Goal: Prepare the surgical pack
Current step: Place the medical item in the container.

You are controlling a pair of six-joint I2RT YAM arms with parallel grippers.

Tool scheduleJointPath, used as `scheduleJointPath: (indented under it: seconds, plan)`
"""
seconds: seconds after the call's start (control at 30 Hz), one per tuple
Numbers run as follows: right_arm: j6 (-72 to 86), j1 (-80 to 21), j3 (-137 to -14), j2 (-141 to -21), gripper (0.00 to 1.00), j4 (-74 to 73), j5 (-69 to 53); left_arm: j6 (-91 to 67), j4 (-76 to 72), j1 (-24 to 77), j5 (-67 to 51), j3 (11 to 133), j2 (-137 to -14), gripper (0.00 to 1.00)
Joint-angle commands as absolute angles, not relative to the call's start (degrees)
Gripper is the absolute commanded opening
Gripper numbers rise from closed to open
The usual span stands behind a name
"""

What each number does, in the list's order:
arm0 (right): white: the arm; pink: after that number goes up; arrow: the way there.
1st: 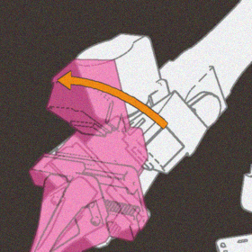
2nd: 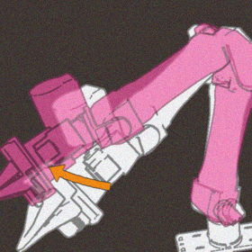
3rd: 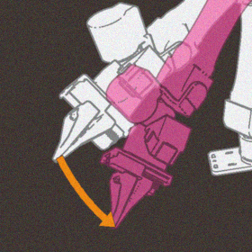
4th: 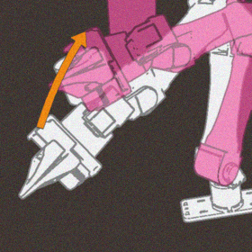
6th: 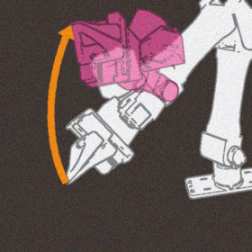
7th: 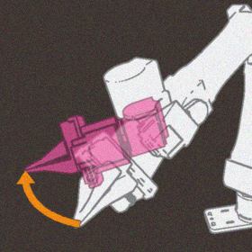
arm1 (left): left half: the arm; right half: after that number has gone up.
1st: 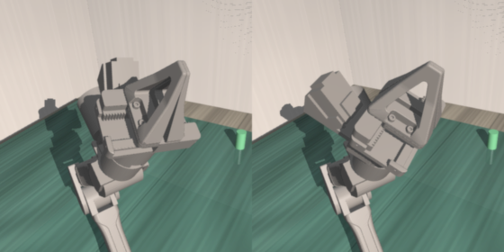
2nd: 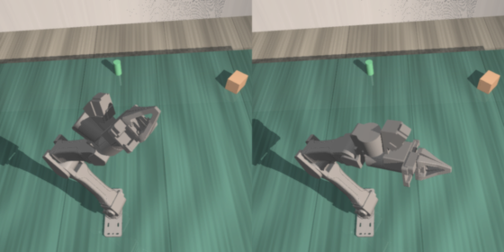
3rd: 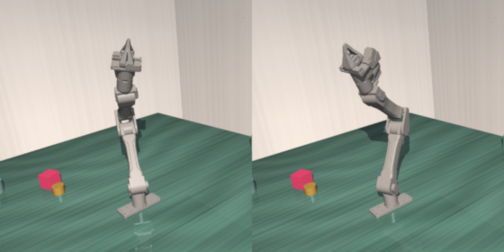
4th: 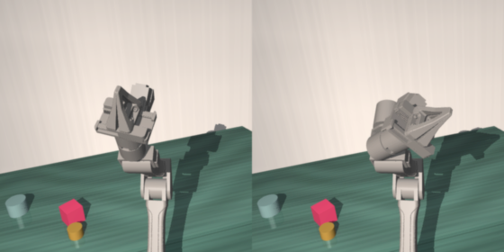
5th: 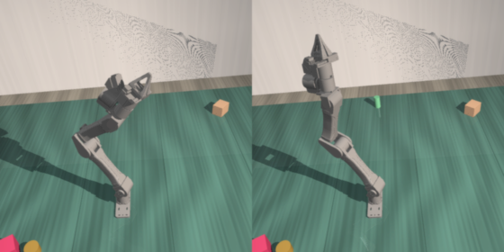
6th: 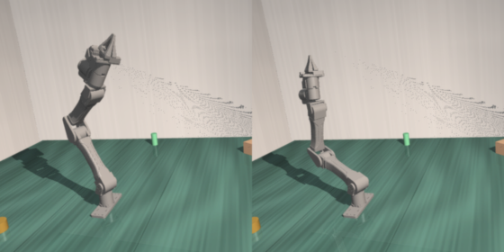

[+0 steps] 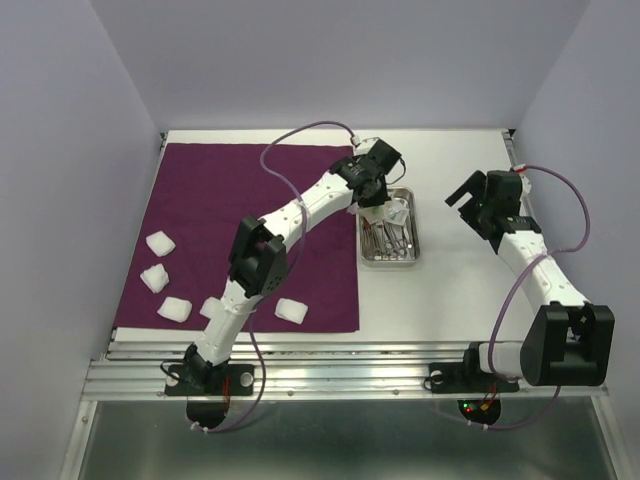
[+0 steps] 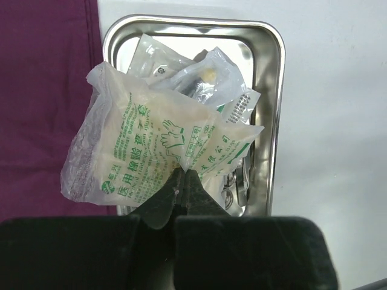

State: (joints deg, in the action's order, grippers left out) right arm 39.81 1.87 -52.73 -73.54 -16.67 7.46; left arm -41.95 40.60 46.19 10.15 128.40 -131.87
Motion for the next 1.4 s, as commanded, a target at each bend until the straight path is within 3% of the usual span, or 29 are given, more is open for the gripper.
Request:
scheduleJointPath:
  seconds: [0.0,0.77,0.83,0.87,0.93,1.03,1.2,1.33,1.37]
  plan:
    - [38.9,1.8,-53.3,-72.2,0.94,-17.0,6.2,-50.6,40.8,46.2,12.5,131.1,-131.5,0.00]
    - [37.9,1.8,-51.5,-69.7,0.95,-18.0,5.3,-57.2,30.1,44.9,8.7,136.1,-141.2,0.00]
    - [38.0,1.8,-51.4,-69.8,0.95,-17.9,5.4,-57.6,29.0,44.7,7.3,135.4,-141.4,0.11]
    - [38.0,1.8,-51.5,-69.9,0.95,-18.1,5.4,-57.5,28.7,44.6,6.7,135.4,-141.5,0.28]
    - [38.0,1.8,-51.8,-70.0,0.95,-18.5,5.4,-57.0,28.1,44.6,5.6,135.5,-141.7,0.47]
    - [37.7,1.8,-51.9,-69.7,0.95,-18.4,4.9,-56.2,27.4,44.6,5.2,135.4,-140.8,0.56]
    - [36.3,1.8,-52.7,-70.3,0.93,-18.0,1.7,-54.1,27.3,44.6,6.2,135.4,-135.5,0.56]
    - [34.5,0.3,-54.4,-72.4,0.84,-17.1,1.1,-50.8,28.0,44.8,8.5,133.5,-128.4,0.49]
    - [33.8,-0.7,-55.3,-74.4,0.78,-17.6,1.3,-49.5,28.5,44.7,10.7,132.5,-126.6,0.46]
